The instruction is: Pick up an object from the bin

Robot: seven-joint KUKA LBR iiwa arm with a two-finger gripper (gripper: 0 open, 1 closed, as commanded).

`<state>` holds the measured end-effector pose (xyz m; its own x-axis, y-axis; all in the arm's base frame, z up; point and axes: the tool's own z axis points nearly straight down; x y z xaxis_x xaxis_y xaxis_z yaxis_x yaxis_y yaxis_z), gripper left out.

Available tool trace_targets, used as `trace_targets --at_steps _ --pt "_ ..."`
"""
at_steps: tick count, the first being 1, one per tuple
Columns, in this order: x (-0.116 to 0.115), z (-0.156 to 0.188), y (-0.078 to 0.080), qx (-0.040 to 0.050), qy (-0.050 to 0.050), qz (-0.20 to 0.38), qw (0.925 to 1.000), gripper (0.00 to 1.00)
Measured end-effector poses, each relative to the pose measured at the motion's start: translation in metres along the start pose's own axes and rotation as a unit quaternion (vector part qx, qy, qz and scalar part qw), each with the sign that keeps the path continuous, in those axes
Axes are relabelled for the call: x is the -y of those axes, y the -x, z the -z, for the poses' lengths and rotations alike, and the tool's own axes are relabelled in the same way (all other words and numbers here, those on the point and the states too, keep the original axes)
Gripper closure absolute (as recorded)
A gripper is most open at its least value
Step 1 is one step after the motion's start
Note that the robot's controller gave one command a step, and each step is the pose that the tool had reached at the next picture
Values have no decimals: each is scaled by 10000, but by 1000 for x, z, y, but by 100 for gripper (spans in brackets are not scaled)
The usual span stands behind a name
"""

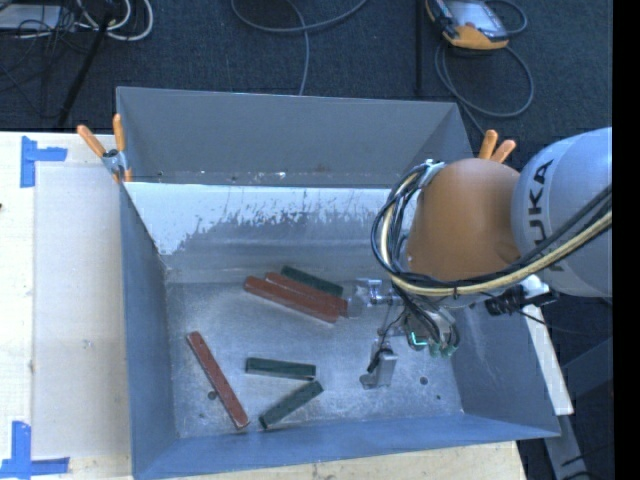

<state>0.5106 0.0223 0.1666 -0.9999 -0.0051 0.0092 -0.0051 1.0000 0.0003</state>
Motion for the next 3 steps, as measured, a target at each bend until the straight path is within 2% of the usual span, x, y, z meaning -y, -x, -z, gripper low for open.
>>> trace_targets --at_steps 1,2,3 --pt "0 4 2 39 1 -4 10000 0" --pt "-22 -73 81 90 -1 353 9993 0" --pt "-49 -70 30 31 -3 494 9988 0"
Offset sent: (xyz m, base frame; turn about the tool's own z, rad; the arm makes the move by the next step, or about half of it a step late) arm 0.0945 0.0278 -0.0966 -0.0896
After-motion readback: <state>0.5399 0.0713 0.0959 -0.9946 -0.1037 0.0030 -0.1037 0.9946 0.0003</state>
